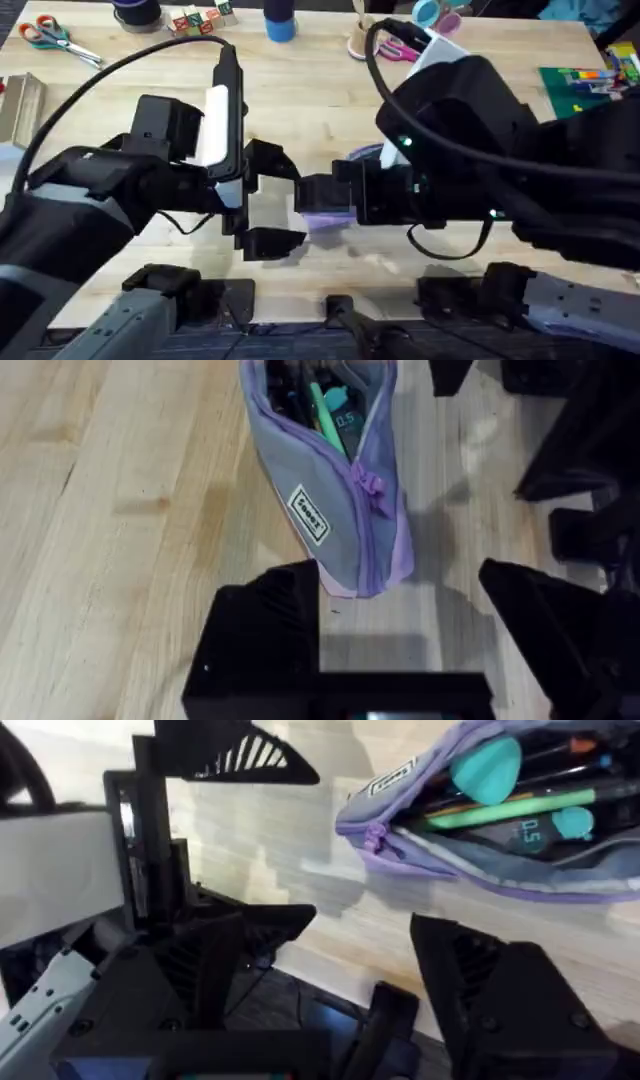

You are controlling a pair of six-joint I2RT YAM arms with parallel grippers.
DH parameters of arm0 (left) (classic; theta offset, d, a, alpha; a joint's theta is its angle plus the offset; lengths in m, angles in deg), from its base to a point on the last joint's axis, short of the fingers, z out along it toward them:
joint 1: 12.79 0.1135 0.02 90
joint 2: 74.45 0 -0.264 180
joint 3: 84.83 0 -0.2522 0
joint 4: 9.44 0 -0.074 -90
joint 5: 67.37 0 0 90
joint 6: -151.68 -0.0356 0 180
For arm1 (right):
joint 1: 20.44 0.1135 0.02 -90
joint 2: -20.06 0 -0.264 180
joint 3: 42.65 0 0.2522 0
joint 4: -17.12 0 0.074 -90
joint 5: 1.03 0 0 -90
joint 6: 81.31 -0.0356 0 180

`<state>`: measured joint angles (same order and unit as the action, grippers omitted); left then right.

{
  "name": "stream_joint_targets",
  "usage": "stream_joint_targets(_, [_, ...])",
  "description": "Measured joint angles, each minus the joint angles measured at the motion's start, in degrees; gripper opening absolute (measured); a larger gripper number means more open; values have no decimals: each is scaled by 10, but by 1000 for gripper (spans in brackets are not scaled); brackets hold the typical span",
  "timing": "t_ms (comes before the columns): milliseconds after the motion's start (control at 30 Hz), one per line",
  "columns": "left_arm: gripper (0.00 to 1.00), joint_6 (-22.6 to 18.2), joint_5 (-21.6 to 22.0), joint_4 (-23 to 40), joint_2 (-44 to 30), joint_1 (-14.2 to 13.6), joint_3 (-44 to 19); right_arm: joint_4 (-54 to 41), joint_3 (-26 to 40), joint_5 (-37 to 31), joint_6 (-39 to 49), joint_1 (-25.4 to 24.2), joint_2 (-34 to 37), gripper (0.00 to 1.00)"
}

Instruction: Unzip the bag, pick up the pens from the table one at a time and place them inside, then zip the bag closed.

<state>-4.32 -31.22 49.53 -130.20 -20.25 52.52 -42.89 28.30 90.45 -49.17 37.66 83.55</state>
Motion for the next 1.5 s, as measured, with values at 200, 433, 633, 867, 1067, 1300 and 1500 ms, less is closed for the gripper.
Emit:
stream_joint_targets(200, [994, 0, 0, 0, 0, 0, 0, 1, 0, -50, -50, 30, 0, 996])
stream_joint_targets(433, [995, 0, 0, 0, 0, 0, 0, 2, 0, -104, -100, 65, 0, 995])
stream_joint_targets(633, [994, 0, 0, 0, 0, 0, 0, 4, 0, -126, -119, 75, 18, 996])
stream_joint_targets(867, [995, 0, 0, 0, 0, 0, 0, 7, 0, -127, -124, 75, 37, 996])
stream_joint_targets(1067, [995, 0, 0, 0, 0, 0, 0, 8, 0, -139, -125, 75, 37, 996])
stream_joint_targets(1300, [995, 0, 0, 0, 0, 0, 0, 12, 0, -142, -126, 75, 55, 996])
stream_joint_targets(1500, [995, 0, 0, 0, 0, 0, 0, 24, 0, -143, -127, 75, 87, 996])
